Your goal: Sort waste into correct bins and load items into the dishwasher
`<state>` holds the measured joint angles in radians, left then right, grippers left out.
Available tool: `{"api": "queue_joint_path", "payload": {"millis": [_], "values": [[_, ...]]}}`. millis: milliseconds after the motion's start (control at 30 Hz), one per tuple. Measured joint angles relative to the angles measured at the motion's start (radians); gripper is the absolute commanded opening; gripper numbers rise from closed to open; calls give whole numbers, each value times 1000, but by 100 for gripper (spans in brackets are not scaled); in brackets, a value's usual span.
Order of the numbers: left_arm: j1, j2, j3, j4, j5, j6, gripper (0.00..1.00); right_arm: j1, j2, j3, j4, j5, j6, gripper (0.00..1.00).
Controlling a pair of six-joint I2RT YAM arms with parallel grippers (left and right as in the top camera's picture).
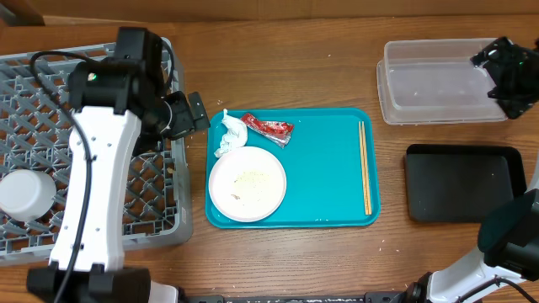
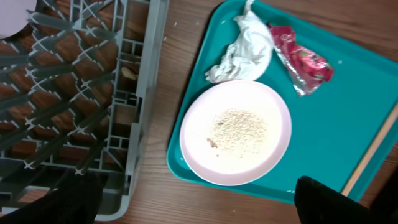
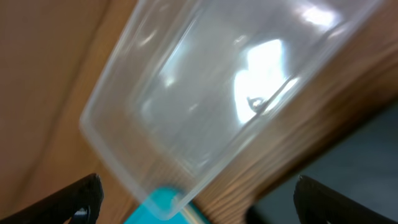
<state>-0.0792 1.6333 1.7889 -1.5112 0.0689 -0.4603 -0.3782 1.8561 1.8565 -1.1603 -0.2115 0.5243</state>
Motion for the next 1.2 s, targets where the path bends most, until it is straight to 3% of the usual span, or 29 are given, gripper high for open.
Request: {"api": "queue_joint_path", "payload": {"millis": [133, 233, 367, 467, 567, 700, 933, 1067, 1200], "values": [[0, 67, 0, 0, -22, 0, 100, 6, 0, 0, -10, -250, -73, 85], [0, 117, -1, 10, -28, 0, 100, 60, 0, 0, -150, -348, -220, 85], [0, 171, -1, 37, -34, 0, 100, 226, 0, -11, -260, -258, -320, 85], [0, 206, -1, 52, -37, 0, 100, 367, 0, -44, -288, -156, -355, 65], [0, 236, -1, 48, -36, 0, 100, 480, 0, -107, -286, -56, -361, 55], [0, 258, -1, 32, -29, 0, 100, 560, 0, -226, -240, 41, -346, 51], [3, 260, 13, 58, 52, 0, 100, 568, 2, -467, -58, 89, -319, 51], [42, 275, 149, -9, 70, 3, 100, 568, 3, -547, -7, 91, -315, 51], [144, 277, 400, -102, 74, 31, 100, 568, 4, -583, 39, 96, -315, 50]]}}
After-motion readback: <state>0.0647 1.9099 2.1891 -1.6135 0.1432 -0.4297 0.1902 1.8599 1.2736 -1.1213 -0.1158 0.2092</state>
